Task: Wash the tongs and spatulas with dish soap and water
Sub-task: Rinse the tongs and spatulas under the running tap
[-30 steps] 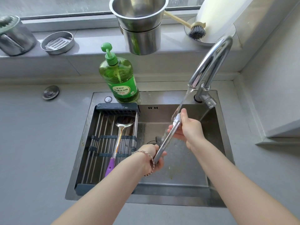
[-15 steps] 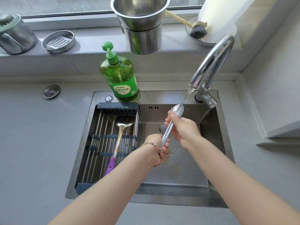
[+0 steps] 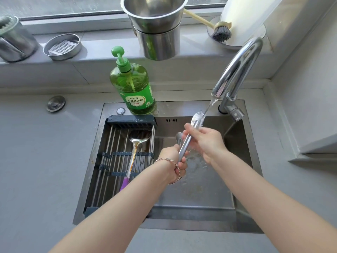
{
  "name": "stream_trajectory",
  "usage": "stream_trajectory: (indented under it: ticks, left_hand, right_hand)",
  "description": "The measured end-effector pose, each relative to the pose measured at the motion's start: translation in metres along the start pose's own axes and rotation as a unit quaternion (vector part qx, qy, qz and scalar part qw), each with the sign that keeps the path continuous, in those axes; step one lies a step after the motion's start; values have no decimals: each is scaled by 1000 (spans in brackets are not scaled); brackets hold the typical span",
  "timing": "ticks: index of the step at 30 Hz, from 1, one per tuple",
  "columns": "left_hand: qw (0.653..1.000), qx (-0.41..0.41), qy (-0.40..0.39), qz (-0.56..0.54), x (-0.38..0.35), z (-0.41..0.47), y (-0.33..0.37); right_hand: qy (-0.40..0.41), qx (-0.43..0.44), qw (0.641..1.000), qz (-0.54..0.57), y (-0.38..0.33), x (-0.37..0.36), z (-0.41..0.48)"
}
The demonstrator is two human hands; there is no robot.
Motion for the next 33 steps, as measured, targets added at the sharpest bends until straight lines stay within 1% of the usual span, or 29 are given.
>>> stream_trajectory:
  ticks: [2, 3, 5, 7, 8, 10, 11, 14, 17, 19, 20, 22, 24, 25, 26, 27, 28, 29, 30, 31, 32, 33]
  left_hand:
    - [999, -14, -22, 47, -1, -3, 0]
    - [995, -27, -36, 86, -2, -4, 0]
    - [983, -57, -66, 164, -6, -7, 0]
    - [971, -71, -100, 204, -11, -6, -2]
    - [967, -77, -114, 216, -13, -6, -3]
    - [956, -98, -127, 246, -13, -4, -3]
    - [952, -107, -132, 256, -12, -5, -3]
    - [951, -107, -131, 258, -7, -7, -5]
    - [960, -92, -97, 244, -5, -6, -5]
    - [966, -69, -82, 234, -3, -1, -2]
    - [970, -45, -86, 221, 0, 1, -1]
    - [978, 29, -119, 170, 6, 2, -3]
    - [976, 105, -169, 90, 6, -1, -5]
    - [973, 126, -183, 60, 3, -3, -5]
    - [973, 133, -186, 42, -2, -4, -5]
    - [975, 125, -178, 48, -7, -3, -3]
    - [979, 91, -156, 94, -13, 0, 2]
    - [973, 30, -126, 189, -17, 5, 9]
    - [940, -55, -91, 324, -24, 9, 20]
    - [865, -148, -61, 476, -33, 11, 31]
    - [759, -228, -44, 608, -44, 12, 38]
    - [658, -286, -25, 696, -54, 11, 42]
  right_hand:
    - [84, -1, 996, -32, -1, 12, 9]
    - [110, -3, 993, -51, 3, 15, 14]
    - [118, -32, 991, -57, 14, 12, 17]
    - [83, -97, 992, -26, 27, 6, 17]
    - [50, -120, 991, 17, 29, 3, 16]
    - [-20, -127, 981, 142, 29, -4, 15]
    - [-33, -120, 974, 189, 26, -5, 15]
    - [-21, -113, 963, 244, 12, -5, 19]
    - [-24, -123, 944, 307, 8, -15, 22]
    - [-28, -102, 937, 334, 11, -23, 20]
    - [-32, -91, 939, 329, 14, -26, 18]
    - [-45, -89, 949, 299, 16, -27, 14]
    - [-51, -98, 953, 283, 15, -25, 16]
    - [-44, -104, 949, 295, 14, -23, 19]
    - [-27, -112, 944, 309, 13, -22, 23]
    - [4, -125, 945, 303, 13, -18, 28]
    - [43, -143, 950, 274, 14, -13, 33]
    - [79, -160, 954, 243, 15, -6, 37]
    - [109, -167, 952, 232, 14, 1, 39]
    - [136, -164, 945, 249, 14, 8, 41]
    - [156, -157, 933, 284, 14, 15, 44]
    - [168, -149, 919, 323, 13, 20, 44]
Point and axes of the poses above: each hand's wrist, its own z-axis towards the middle knuckle, its own x-axis out of the back of the hand, y = z × x, the point moved 4 cm from there along z, towards the middle knuckle, and after that the axes turned 12 degrees about -z, right-handed, at the moved point
